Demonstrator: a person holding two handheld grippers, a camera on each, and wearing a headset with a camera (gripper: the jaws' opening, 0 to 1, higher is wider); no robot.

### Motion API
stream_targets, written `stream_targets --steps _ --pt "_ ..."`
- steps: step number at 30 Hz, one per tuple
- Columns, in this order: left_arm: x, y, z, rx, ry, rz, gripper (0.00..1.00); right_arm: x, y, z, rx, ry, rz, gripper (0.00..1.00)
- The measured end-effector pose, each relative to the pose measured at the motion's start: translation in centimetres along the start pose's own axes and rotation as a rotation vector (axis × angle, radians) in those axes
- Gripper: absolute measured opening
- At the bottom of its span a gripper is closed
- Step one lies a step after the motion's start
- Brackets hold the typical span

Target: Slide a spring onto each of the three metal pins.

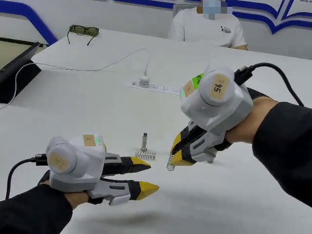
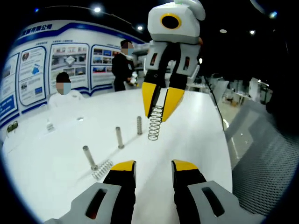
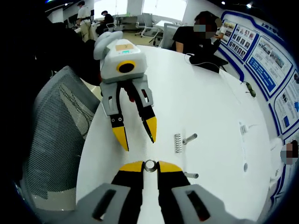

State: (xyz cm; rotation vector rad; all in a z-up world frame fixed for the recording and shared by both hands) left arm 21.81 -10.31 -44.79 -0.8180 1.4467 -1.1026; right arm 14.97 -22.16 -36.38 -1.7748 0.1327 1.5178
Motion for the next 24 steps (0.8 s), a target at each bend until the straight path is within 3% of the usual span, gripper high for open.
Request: stream_targets --steps 9,24 --pt "-0.6 0.4 0.9 -0.019 -0.036 -0.003 0.36 -1.3 1.1 -1.9 0.037 0.043 0.007 0.12" --pt "-0.8 0.8 1.4 -0.041 -0.053 0.004 0.41 -1.6 2.4 -5.1 0.114 0.099 0.003 0.12"
Point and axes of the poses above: the centre of the closed fingertips' face, and the gripper's own axes: x roughly forward along the fingers, z roughly to its left, y roughly out of its underside, the point moved 8 cm from there along -x, roughly backward along the fingers, and after that the axes turned 10 degrees about -y, right-handed, at the moved point
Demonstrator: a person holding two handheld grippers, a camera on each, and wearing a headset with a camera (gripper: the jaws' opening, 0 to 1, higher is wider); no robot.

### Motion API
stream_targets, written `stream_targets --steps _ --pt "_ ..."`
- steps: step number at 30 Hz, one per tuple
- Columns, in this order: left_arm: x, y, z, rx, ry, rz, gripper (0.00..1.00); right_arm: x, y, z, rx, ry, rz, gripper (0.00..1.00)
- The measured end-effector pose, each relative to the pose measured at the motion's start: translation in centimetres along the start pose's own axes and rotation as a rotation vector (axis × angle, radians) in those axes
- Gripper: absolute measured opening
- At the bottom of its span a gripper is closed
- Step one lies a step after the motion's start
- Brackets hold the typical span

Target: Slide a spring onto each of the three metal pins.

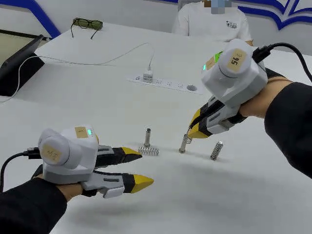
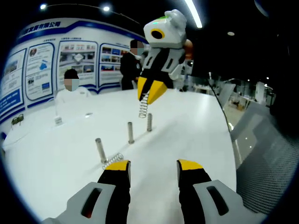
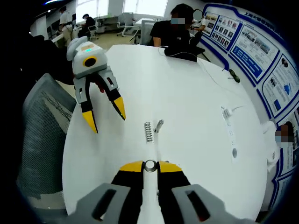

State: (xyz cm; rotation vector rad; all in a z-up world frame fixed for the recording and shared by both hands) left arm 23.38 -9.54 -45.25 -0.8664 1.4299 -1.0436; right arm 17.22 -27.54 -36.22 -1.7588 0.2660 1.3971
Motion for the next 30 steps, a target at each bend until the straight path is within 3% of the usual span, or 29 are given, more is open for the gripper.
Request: stream_targets --steps 13,30 --pt "0.0 0.3 0.1 -0.008 -0.003 0.004 0.42 1.1 0.8 -2.6 0.055 0.022 0.014 0.12" --pt "-0.2 0.9 0.3 -0.025 -0.008 0.011 0.40 2.5 1.2 -3.1 0.082 -0.004 0.031 0.12"
Point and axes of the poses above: the centre of the closed fingertips' face, and the gripper's own axes: x roughly forward along the fingers, z roughly to its left, y roughly out of its underside, the point moved 8 cm from there along -x, roughly backward along the fingers, and after that the axes turned 10 degrees about -y, right-handed, at the moved point
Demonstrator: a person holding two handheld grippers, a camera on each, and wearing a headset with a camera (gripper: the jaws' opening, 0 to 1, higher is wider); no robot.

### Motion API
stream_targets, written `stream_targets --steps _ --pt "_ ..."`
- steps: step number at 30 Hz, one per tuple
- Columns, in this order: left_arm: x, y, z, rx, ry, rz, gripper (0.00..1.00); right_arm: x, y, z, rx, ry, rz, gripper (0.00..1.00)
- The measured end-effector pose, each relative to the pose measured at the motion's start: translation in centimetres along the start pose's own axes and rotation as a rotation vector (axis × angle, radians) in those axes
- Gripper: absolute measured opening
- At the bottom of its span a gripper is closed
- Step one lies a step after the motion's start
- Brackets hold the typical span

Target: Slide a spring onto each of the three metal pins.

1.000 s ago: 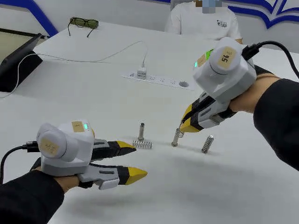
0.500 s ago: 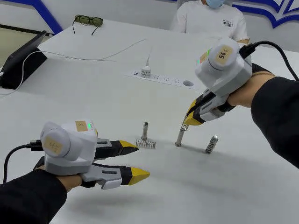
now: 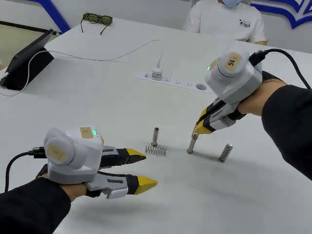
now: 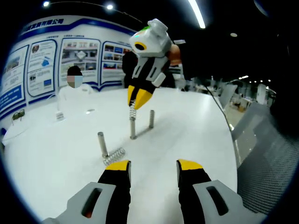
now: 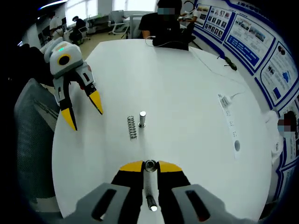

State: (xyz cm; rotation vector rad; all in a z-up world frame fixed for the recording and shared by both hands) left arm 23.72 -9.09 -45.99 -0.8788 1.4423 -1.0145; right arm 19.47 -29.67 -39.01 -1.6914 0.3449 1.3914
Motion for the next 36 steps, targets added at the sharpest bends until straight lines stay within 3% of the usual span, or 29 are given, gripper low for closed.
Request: stream_targets --steps 20,36 --pt "0.2 0.5 0.1 -0.014 -0.001 0.008 0.39 3.3 1.2 -1.0 0.068 -0.025 0.002 0.12" --pt "0.2 0.8 0.3 -0.027 -0.008 0.011 0.39 4.6 1.7 -1.3 0.090 -0.033 0.008 0.12"
Point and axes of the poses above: the centre of the closed fingertips' face, and the gripper's own axes: x roughly forward along the fingers, z roughly to its left, y roughly out of its underside, the point moved 8 cm from there along -x, roughly backward along the fingers, and after that the axes turned 10 degrees about -y, right-handed, at the moved point
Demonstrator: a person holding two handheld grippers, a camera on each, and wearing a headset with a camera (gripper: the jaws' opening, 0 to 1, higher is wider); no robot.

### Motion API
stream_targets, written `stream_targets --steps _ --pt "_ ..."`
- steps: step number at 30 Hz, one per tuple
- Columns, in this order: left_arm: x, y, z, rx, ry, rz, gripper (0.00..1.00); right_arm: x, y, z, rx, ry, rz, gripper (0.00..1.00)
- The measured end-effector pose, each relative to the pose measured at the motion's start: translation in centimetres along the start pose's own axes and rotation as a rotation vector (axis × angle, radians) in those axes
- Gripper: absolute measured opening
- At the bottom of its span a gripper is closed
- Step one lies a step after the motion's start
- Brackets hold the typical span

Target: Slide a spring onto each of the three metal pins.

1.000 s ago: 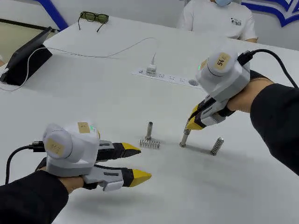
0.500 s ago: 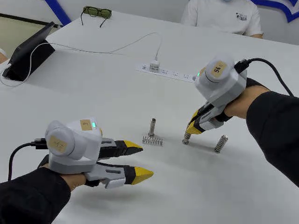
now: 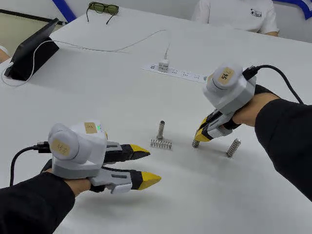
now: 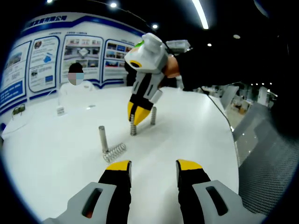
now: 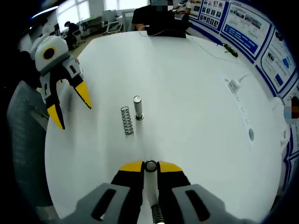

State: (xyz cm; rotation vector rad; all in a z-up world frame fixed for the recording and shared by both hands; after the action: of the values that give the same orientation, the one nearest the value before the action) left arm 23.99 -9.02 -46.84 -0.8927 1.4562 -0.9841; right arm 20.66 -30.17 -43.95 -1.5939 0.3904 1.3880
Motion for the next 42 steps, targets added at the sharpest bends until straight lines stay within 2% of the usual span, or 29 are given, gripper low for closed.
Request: stream_targets --steps 15,21,25,30,42 --pt "0.0 -0.1 0.0 0.002 0.002 -0.004 0.39 -0.5 -0.1 0.1 -0.024 0.027 -0.019 0.18" --pt "0.1 -0.3 0.1 0.004 0.003 -0.007 0.39 -1.0 -1.8 1.0 -0.083 0.035 -0.043 0.18" --pt "0.3 -0.3 0.0 0.006 0.007 -0.006 0.39 -0.2 -3.0 1.9 -0.119 0.009 -0.054 0.18" --pt "0.1 -0.2 0.2 0.004 0.003 -0.004 0.39 1.2 -3.3 2.5 -0.133 -0.022 -0.044 0.18" --pt "-0.1 0.0 0.3 -0.001 -0.004 0.000 0.39 3.9 -3.6 2.5 -0.143 -0.068 -0.036 0.16"
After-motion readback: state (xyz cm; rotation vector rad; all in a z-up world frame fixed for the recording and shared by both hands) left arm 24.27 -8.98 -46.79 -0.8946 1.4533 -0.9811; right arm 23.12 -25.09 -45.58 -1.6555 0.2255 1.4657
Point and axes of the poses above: the centre of the closed fingertips' face, and the gripper's own axes: x roughly forward along the fingers, z roughly to its left, y roughly out of its underside, the point moved 8 cm from there along -x, roughly backward along the fingers, and after that the axes turned 10 degrees about -y, right-handed, at the moved point
